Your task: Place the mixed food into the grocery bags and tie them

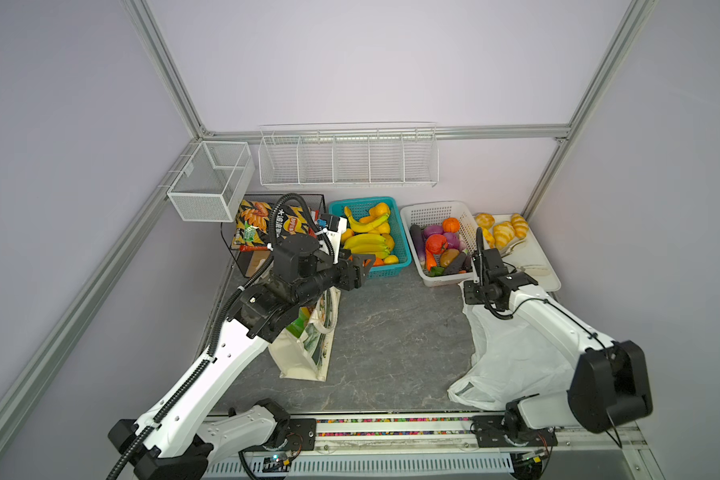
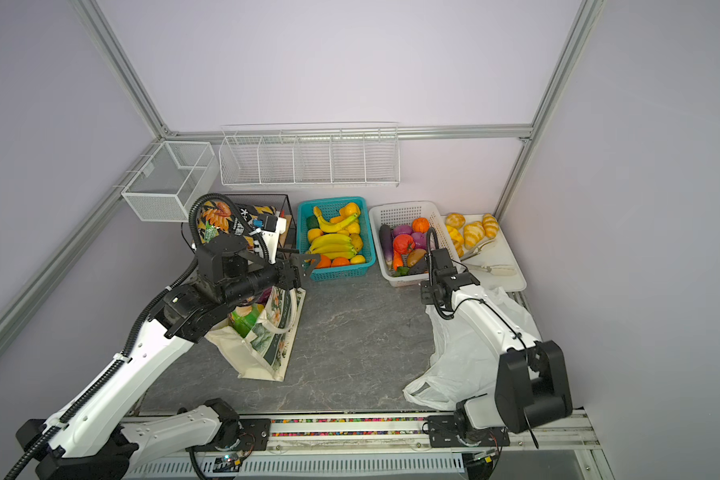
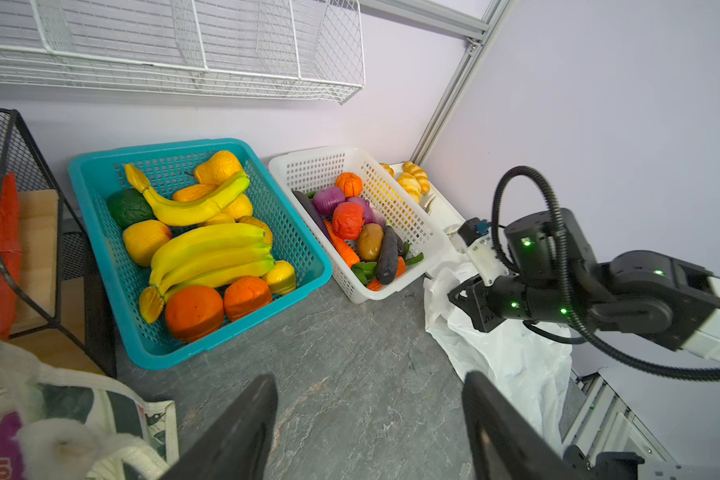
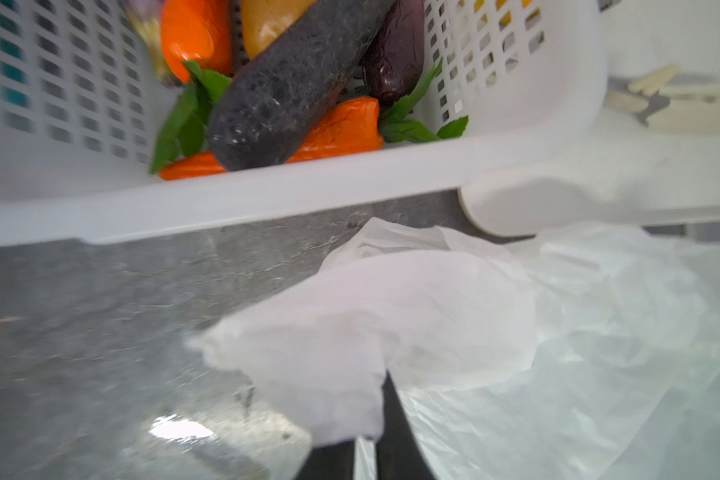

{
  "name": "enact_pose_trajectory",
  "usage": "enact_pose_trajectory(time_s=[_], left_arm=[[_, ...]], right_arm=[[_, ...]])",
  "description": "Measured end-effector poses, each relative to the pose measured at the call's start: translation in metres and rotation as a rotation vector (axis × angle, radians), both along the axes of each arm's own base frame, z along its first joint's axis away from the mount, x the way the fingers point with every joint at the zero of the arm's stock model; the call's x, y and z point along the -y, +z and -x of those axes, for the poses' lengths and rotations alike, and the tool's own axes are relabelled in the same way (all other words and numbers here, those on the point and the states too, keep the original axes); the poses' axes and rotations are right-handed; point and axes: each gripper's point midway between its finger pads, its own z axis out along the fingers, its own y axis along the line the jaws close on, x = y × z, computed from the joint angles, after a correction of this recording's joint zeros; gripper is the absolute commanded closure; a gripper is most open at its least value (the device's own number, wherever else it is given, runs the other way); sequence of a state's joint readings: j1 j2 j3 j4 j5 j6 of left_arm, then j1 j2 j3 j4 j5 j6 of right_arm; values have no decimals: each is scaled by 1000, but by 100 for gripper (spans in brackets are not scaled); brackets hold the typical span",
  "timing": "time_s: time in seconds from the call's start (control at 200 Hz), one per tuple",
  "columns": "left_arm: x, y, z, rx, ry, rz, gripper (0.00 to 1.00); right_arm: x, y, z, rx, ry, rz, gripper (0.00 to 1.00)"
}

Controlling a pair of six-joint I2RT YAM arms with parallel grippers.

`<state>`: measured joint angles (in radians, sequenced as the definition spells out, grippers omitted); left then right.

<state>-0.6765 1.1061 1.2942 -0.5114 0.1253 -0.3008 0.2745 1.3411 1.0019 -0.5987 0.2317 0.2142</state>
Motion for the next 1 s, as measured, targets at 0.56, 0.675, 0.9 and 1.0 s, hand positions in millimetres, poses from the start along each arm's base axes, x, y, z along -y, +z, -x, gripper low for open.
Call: enact_pose_trajectory(time_s=[0.56, 0.675, 0.9, 1.0], left_arm=[[94, -62, 62, -19, -309, 128, 24], [111, -82, 53, -27, -301, 113, 23], [128, -130, 37, -89, -284, 12, 27], [129, -139, 31, -89, -264, -21, 28]], right_arm=[[-76, 219, 57, 489, 159, -738, 94], [-82, 219, 52, 475, 155, -771, 94], [-89, 217, 46, 457, 163, -797, 94], [-90, 218, 46, 461, 169, -801, 94]])
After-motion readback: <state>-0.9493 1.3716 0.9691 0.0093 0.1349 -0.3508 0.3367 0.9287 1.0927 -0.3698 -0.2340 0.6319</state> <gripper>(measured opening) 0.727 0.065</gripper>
